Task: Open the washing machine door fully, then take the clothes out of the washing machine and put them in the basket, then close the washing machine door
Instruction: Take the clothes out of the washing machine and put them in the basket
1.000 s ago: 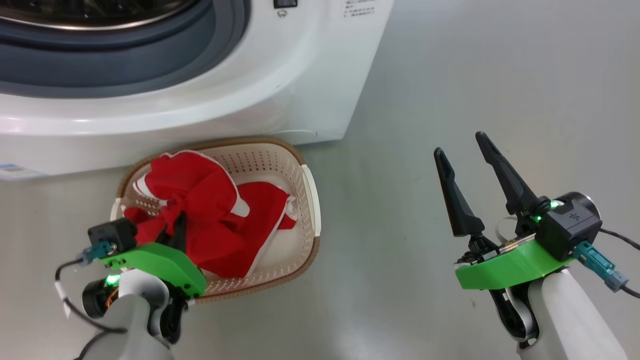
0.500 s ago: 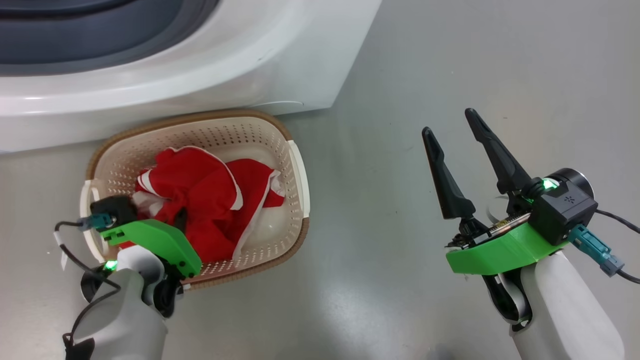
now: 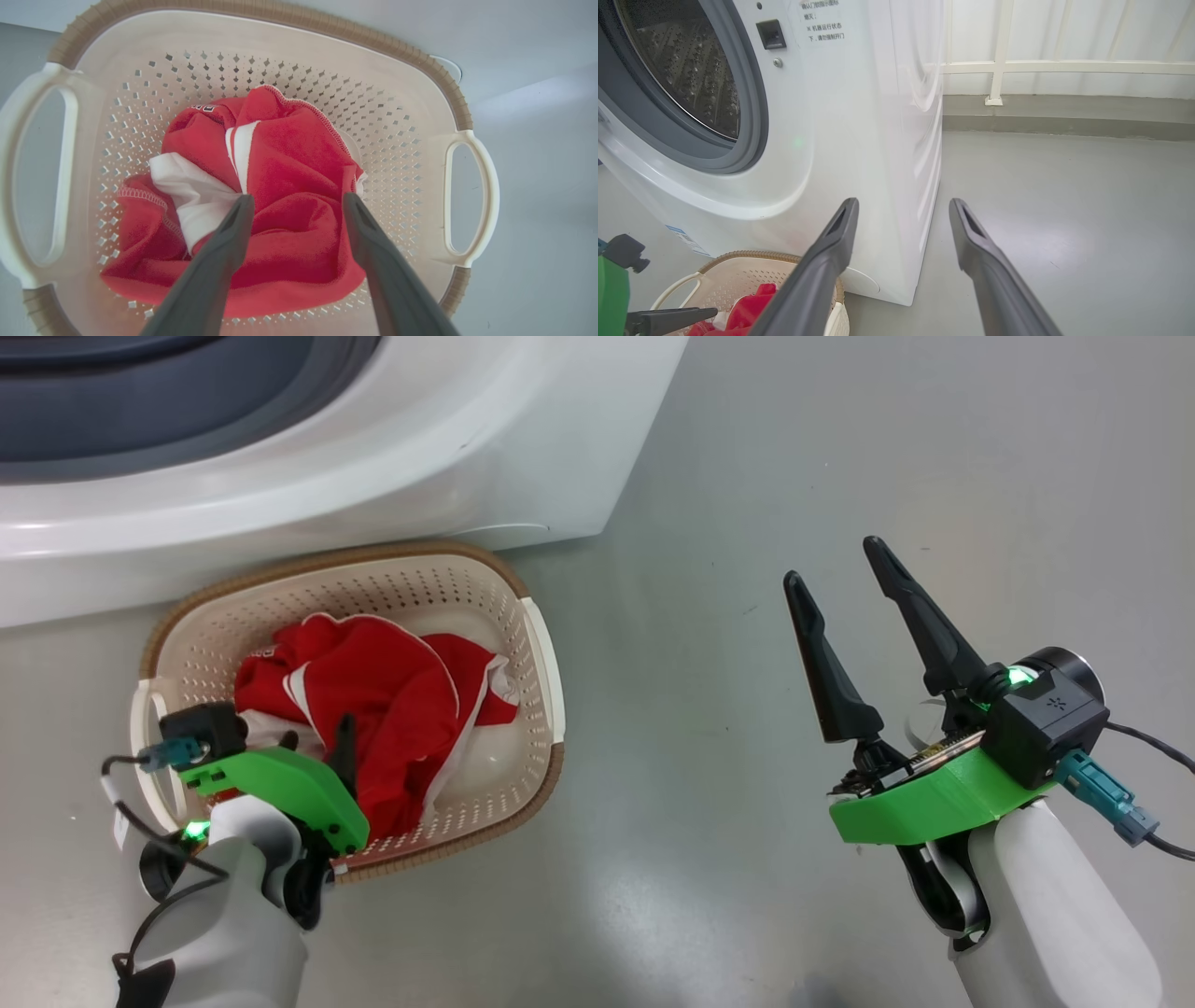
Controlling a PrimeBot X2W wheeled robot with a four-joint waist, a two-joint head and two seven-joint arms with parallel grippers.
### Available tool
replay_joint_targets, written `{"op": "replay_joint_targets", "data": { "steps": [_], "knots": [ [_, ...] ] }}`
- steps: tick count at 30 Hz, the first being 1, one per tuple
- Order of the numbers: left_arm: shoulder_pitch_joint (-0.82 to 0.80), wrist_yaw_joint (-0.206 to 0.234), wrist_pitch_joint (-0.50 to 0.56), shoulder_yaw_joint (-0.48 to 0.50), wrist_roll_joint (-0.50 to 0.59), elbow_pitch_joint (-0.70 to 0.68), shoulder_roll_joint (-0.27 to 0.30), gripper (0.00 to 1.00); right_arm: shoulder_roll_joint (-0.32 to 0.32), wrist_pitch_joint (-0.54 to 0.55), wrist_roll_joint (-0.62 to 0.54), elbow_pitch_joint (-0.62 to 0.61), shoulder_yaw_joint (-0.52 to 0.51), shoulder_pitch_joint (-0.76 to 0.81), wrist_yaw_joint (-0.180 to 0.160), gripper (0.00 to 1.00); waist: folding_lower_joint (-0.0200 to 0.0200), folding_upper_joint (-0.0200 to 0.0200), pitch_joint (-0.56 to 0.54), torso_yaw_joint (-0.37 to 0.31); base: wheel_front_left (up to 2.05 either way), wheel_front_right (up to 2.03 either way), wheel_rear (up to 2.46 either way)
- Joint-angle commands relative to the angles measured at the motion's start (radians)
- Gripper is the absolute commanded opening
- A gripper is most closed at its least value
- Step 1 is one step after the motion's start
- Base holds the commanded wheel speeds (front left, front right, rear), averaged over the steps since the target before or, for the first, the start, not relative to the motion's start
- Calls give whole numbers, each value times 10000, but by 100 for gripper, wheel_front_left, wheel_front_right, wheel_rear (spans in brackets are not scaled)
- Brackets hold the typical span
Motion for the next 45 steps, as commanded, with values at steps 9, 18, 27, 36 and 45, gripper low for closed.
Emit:
{"op": "replay_joint_targets", "data": {
  "steps": [9,18,27,36,45],
  "knots": [
    [188,-76,-1436,-181,285,-566,186,100,67,-63,-69,73,-109,192,35,100,0,0,-735,269,0,0,0],
    [1504,-81,-1547,58,650,-3416,83,100,73,-63,-312,251,-463,570,35,100,0,0,-1917,582,0,0,0],
    [3553,360,-1549,846,1530,-7148,42,100,-4,-63,-495,399,-662,954,35,100,0,0,-3037,747,0,0,0],
    [5158,356,-1550,1272,2433,-9666,22,100,-152,-63,-705,402,-869,1407,35,100,0,0,-4073,773,0,0,0],
    [6256,304,-1550,1347,2615,-10257,17,100,-316,-63,-821,288,-1029,1976,35,100,0,0,-4827,822,0,0,0]
  ]
}}
